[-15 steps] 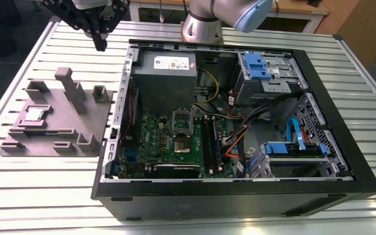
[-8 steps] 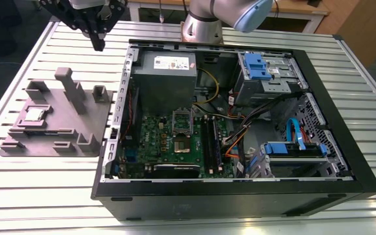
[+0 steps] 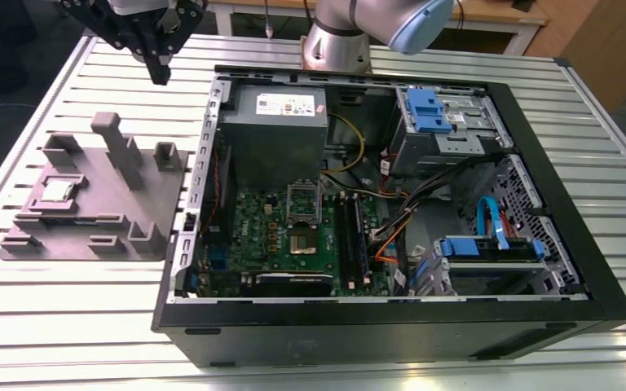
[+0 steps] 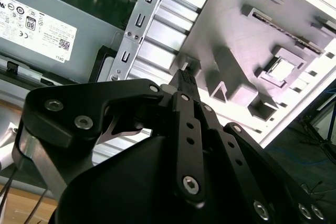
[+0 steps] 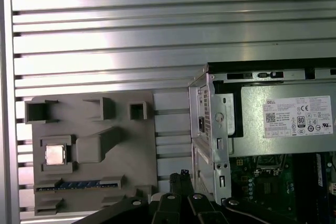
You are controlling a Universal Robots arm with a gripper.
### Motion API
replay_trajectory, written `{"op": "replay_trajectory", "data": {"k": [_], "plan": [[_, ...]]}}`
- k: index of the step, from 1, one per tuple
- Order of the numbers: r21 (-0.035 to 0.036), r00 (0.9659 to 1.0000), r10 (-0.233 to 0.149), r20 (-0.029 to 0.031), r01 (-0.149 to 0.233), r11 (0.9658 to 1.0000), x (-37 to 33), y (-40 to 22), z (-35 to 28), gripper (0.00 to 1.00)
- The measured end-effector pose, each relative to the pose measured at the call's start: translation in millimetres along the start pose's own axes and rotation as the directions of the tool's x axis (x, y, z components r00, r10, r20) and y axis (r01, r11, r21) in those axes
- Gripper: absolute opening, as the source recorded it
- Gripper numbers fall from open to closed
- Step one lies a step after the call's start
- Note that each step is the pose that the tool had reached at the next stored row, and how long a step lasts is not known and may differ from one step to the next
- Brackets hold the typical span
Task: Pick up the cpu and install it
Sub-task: 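Reach for the cpu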
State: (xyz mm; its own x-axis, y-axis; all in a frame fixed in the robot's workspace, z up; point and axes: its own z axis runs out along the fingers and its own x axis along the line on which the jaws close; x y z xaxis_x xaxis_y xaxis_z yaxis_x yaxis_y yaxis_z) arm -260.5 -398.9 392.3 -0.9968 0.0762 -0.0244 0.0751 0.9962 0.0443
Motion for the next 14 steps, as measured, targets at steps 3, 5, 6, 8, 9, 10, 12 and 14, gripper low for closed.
{"op": "replay_trajectory", "data": {"k": [3, 5, 6, 8, 9, 10, 12, 14], "plan": [[0.0000, 1.0000, 0.000, 0.0000, 0.000, 1.0000, 2.3, -0.2, 0.0, 0.10], [0.0000, 1.0000, 0.000, 0.0000, 0.000, 1.0000, 5.1, -0.4, -0.1, 0.10], [0.0000, 1.0000, 0.000, 0.0000, 0.000, 1.0000, 5.6, -0.4, -0.1, 0.10], [-0.0001, 1.0000, 0.000, 0.0000, 0.000, 1.0000, 6.5, -0.5, -0.1, 0.10], [0.0000, 1.0000, 0.000, 0.0000, 0.000, 1.0000, 7.0, -0.5, -0.1, 0.10], [-0.0001, 1.0000, 0.000, 0.0001, 0.000, 1.0000, 7.4, -0.6, -0.1, 0.10], [0.0000, 1.0000, 0.000, 0.0000, 0.000, 1.0000, 8.0, -0.6, -0.1, 0.10], [0.0000, 1.0000, 0.000, 0.0000, 0.000, 1.0000, 8.6, -0.6, -0.1, 0.10]]}}
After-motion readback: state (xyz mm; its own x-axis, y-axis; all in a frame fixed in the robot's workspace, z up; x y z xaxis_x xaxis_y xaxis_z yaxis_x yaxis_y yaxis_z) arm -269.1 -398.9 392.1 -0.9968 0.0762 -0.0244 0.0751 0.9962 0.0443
